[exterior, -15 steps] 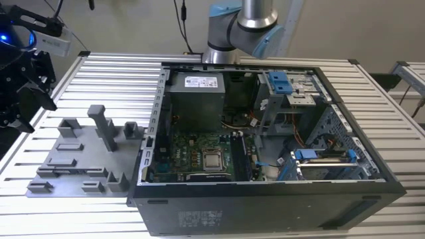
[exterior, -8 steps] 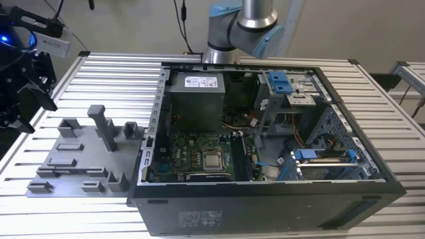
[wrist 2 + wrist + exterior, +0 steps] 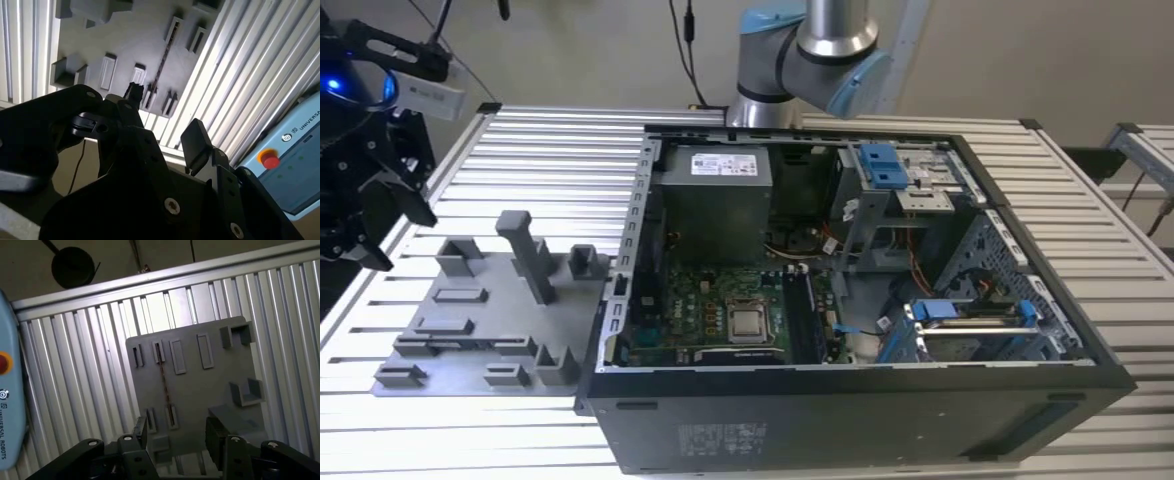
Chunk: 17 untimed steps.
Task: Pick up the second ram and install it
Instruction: 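Pick up the second ram and move it above second insertion slot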
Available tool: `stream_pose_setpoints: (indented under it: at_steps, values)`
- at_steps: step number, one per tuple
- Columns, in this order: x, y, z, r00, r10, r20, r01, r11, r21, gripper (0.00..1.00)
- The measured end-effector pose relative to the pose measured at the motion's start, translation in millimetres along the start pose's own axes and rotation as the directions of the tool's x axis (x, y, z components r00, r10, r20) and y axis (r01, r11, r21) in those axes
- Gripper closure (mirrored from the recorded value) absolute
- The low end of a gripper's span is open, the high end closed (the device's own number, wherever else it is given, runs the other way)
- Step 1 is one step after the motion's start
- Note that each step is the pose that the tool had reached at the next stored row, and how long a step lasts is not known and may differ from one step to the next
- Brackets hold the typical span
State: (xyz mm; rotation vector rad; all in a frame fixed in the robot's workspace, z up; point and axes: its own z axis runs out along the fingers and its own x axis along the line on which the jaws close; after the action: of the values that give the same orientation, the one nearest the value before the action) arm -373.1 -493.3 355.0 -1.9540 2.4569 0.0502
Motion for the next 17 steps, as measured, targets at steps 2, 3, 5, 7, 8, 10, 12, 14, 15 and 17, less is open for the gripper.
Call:
stream_pose_setpoints:
  at_steps: [2,3,5,7,8,10,12,14,15,17]
  values:
    - [0.0,0.0,1.4,1.0000,0.000,0.0000,0.000,1.0000,0.0000,0.41]
    - [0.0,0.0,2.1,1.0000,0.000,0.0000,0.000,1.0000,0.0000,0.41]
    - [0.0,-0.1,3.6,1.0000,0.000,0.0000,0.000,1.0000,0.0000,0.41]
    - [0.0,-0.1,5.2,1.0000,0.000,0.0000,0.000,1.0000,0.0000,0.41]
    - [0.0,-0.1,6.1,1.0000,0.000,0.0001,0.000,1.0000,0.0001,0.41]
    - [0.1,-0.2,7.9,1.0000,0.000,0.0000,0.000,1.0000,0.0000,0.41]
    - [0.1,-0.2,9.7,1.0000,0.000,0.0000,0.000,1.0000,0.0000,0.41]
    - [0.2,-0.3,11.7,1.0000,0.000,0.0000,0.000,1.0000,0.0000,0.41]
    - [0.2,-0.3,12.8,1.0000,0.000,0.0000,0.000,1.0000,0.0000,0.41]
    - [0.2,-0.3,14.5,1.0000,0.000,0.0001,0.000,1.0000,0.0000,0.41]
